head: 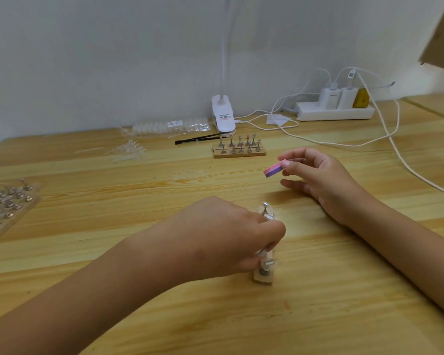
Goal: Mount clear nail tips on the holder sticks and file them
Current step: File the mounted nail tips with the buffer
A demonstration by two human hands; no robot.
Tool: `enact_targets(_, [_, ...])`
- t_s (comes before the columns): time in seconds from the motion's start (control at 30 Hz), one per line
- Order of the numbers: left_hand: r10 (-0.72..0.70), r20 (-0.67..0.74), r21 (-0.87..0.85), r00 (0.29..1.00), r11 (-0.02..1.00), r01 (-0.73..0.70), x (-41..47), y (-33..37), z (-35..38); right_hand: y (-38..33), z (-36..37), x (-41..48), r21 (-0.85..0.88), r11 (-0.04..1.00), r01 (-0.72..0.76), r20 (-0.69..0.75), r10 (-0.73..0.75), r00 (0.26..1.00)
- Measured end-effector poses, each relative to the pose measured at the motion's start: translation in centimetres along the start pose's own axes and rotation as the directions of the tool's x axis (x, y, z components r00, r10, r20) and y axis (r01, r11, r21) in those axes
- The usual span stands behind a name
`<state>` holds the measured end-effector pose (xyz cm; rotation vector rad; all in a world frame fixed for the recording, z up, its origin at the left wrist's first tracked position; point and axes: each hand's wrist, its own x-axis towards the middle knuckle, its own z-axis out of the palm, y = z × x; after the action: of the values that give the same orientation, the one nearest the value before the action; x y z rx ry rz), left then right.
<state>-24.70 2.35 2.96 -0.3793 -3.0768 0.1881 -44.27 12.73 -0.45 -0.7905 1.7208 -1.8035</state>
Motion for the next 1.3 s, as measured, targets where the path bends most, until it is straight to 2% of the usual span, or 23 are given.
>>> enact_targets(0.17, [-0.029,-0.123,-0.058,0.992,0.998,0.022,-0.6,-0.4,-1.0,-0.1,-0.1,0.0,0.001,1.000,-0.012,0.005,0.012,1.000])
enact_targets(0.27, [-0.091,-0.245,-0.224,0.965,0.974,0.034,-0.8,-1.4,-2.1,-0.2,-0.1,-0.1,0.050,0.999,-0.018,0.018,0.017,1.000])
enact_targets(0.33, [-0.227,-0.358,-0.433,0.906,0.900,0.054,-0.4,-2.2,-1.9,-0.4,-0.1,-0.1,0.118,0.993,-0.022,0.022,0.019,1.000])
enact_targets(0.4, [-0.449,-0.373,-0.699,0.812,0.712,0.072,0.2,-2.7,-0.9,-0.6,-0.1,-0.1,0.203,0.978,-0.048,0.041,0.041,0.998])
enact_targets(0.47, [-0.621,-0.248,-0.900,0.743,0.431,0.060,0.6,-3.2,0.5,-0.8,-0.1,-0.2,0.293,0.950,-0.110,0.086,0.088,0.992])
enact_targets(0.57, [-0.713,-0.010,-0.998,0.701,0.047,0.034,0.8,-3.9,2.7,-1.0,-0.4,-0.2,0.375,0.900,-0.221,0.221,0.144,0.965])
enact_targets(0.6, [-0.721,0.040,-0.999,0.692,-0.048,0.007,0.9,-4.0,3.1,-1.1,-0.4,-0.3,0.377,0.892,-0.249,0.272,0.150,0.951])
enact_targets(0.67, [-0.727,0.076,-0.985,0.683,-0.161,-0.062,1.1,-4.1,3.6,-1.1,-0.5,-0.4,0.356,0.891,-0.282,0.358,0.149,0.922])
enact_targets(0.83, [-0.699,0.102,-0.947,0.708,-0.286,-0.146,1.5,-4.1,4.0,-1.2,-0.3,-0.8,0.240,0.921,-0.308,0.468,0.168,0.868])
enact_targets(0.93, [-0.729,0.129,-0.926,0.672,-0.331,-0.181,1.6,-4.1,4.0,-1.3,-0.1,-1.0,0.239,0.925,-0.296,0.473,0.155,0.867])
enact_targets(1.07, [-0.738,0.130,-0.911,0.662,-0.353,-0.215,1.5,-4.2,4.0,-1.5,0.0,-1.1,0.261,0.922,-0.287,0.487,0.131,0.864])
enact_targets(1.3, [-0.697,0.125,-0.913,0.706,-0.359,-0.194,1.5,-4.1,4.1,-1.4,0.2,-1.2,0.265,0.919,-0.292,0.474,0.139,0.870])
